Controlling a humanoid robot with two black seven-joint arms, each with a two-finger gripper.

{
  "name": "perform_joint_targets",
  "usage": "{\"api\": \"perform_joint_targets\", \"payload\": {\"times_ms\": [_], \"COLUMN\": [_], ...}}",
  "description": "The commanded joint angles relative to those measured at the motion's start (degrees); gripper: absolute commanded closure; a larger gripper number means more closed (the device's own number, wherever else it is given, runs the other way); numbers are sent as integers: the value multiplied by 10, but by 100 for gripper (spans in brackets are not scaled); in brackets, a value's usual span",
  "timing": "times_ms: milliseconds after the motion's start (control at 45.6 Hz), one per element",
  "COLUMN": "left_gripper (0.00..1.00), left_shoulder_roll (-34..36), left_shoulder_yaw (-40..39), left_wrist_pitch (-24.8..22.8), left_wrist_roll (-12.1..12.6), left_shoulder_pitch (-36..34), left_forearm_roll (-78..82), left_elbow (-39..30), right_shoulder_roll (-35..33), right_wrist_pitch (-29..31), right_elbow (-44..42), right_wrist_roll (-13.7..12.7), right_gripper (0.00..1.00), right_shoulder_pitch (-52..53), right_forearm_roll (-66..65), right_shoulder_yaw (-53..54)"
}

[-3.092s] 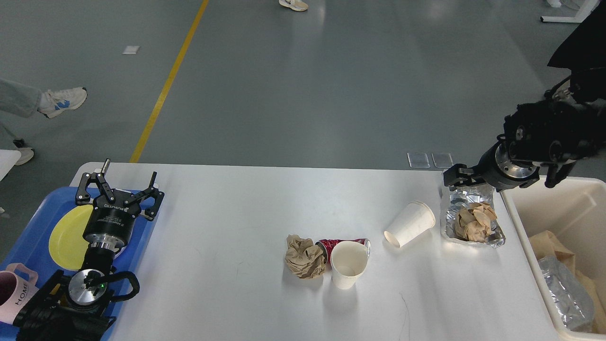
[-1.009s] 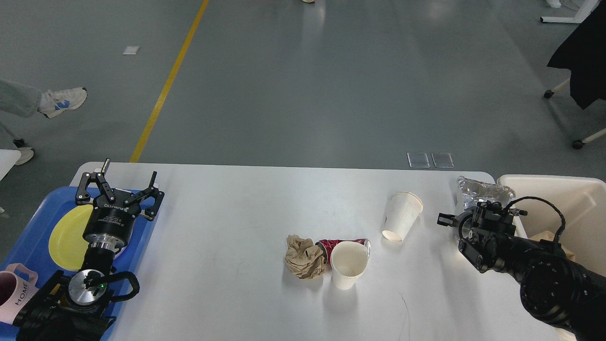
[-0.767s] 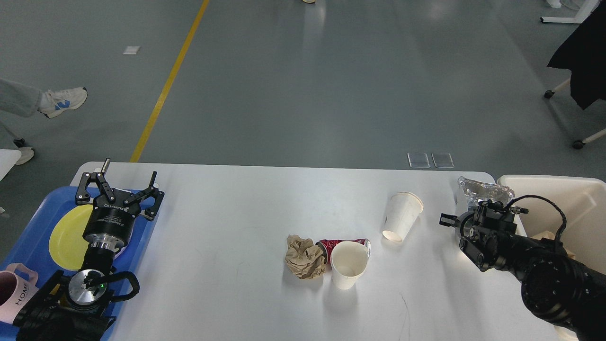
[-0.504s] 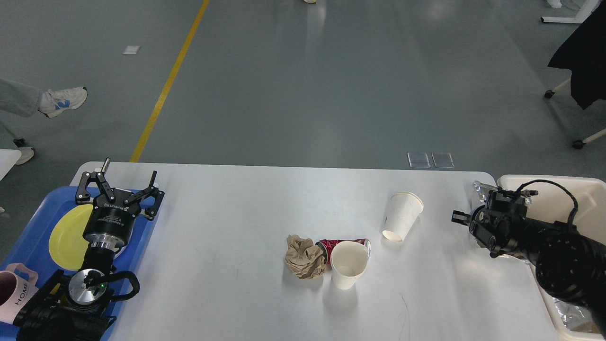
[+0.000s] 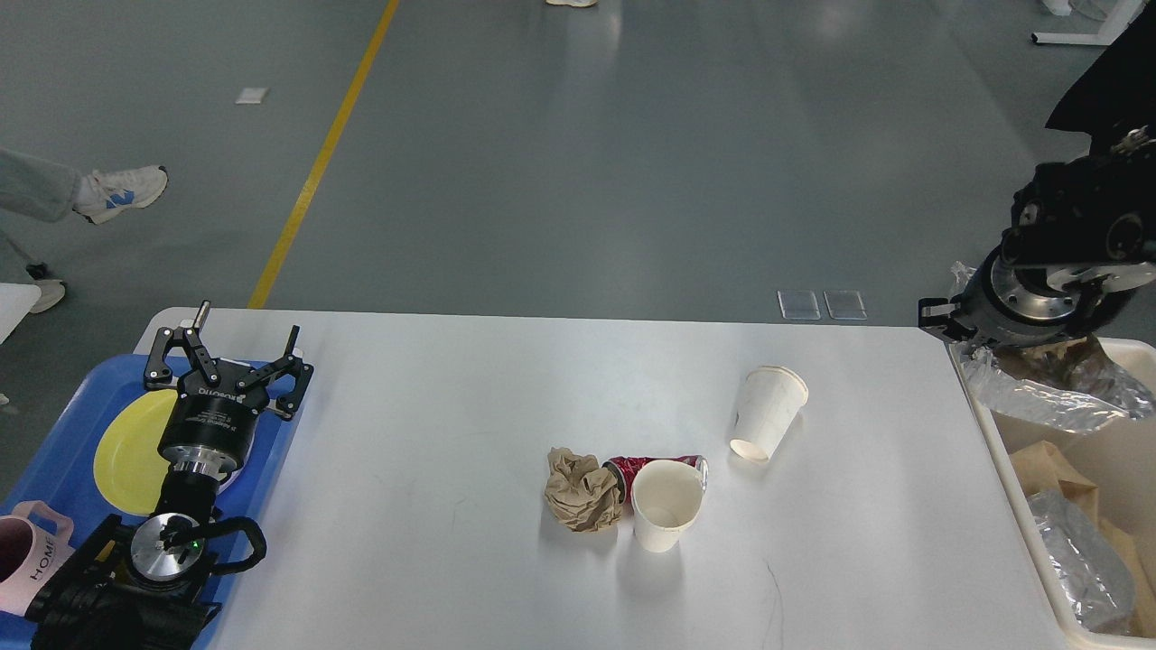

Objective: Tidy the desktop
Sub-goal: 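Carry the white paper cup into the white bin and release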

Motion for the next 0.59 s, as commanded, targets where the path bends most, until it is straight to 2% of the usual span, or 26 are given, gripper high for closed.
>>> {"api": "perform_joint_targets", "payload": {"times_ms": [0,88,132,439,570], "left_gripper": [4,4,4,4,4], "left_shoulder_roll": [0,-1,0,0,0], "left_shoulder_yaw": [0,0,0,0,0], "left_wrist_pitch": [0,0,0,0,0], "left_wrist_roll": [0,0,0,-1,-1], "left_shoulder_pitch": [0,0,0,1,1], "left_forearm_roll": [0,0,0,0,0], "left_elbow": [0,0,0,1,1], "right_shoulder_roll": [-1,-1,1,-22,-83], "right_wrist_pitch": [25,67,82,80,55], "right_elbow": [101,144,162,184,170], "right_wrist_roll": [86,171,195,200,206], "right_gripper": [100,100,100,100,100], "right_shoulder_pitch": [106,153,170,205,185], "right_forearm_roll": [20,19,14,-42,-85], "right_shoulder_yaw": [-63,-112,-129,-153,-168]}}
